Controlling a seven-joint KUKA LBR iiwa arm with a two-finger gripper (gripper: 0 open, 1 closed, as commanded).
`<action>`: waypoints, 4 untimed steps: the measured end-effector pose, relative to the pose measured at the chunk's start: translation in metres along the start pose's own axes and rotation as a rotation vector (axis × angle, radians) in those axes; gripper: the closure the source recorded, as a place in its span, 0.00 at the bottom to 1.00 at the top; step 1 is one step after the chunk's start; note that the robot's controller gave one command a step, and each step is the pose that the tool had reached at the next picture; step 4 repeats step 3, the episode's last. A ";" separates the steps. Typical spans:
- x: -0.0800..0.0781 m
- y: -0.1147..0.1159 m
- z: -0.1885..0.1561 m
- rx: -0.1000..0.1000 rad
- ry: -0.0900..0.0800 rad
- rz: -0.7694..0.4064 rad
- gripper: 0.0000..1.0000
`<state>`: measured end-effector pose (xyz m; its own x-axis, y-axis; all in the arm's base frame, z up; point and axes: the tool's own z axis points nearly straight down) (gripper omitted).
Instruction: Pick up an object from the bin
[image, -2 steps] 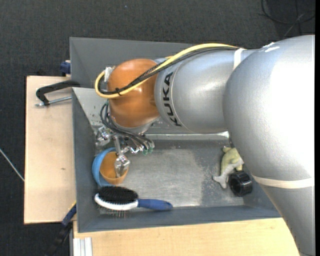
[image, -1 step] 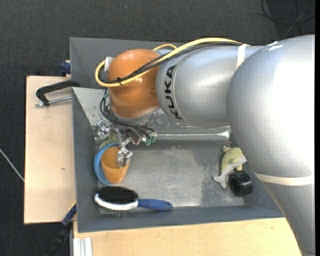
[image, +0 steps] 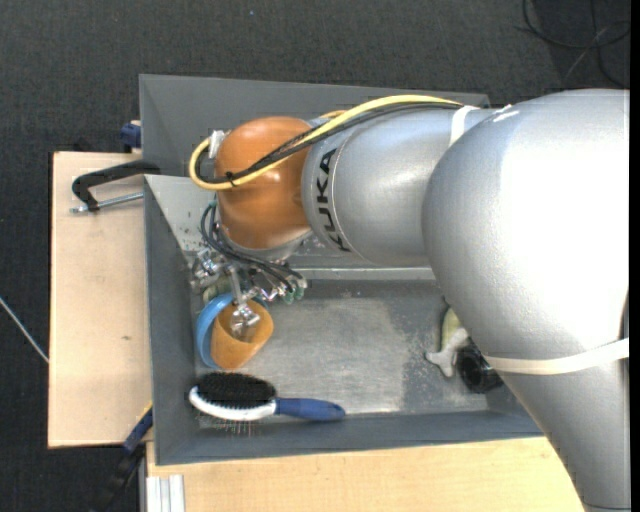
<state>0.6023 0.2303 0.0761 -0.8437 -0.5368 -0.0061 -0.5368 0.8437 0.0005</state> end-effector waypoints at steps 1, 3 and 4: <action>-0.003 0.000 -0.004 0.000 -0.003 0.002 0.00; -0.008 0.000 -0.099 0.002 -0.009 0.002 1.00; -0.008 0.000 -0.099 0.002 -0.009 0.002 1.00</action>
Offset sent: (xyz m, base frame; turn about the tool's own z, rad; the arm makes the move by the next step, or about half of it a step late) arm 0.0000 0.0000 0.0000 0.0000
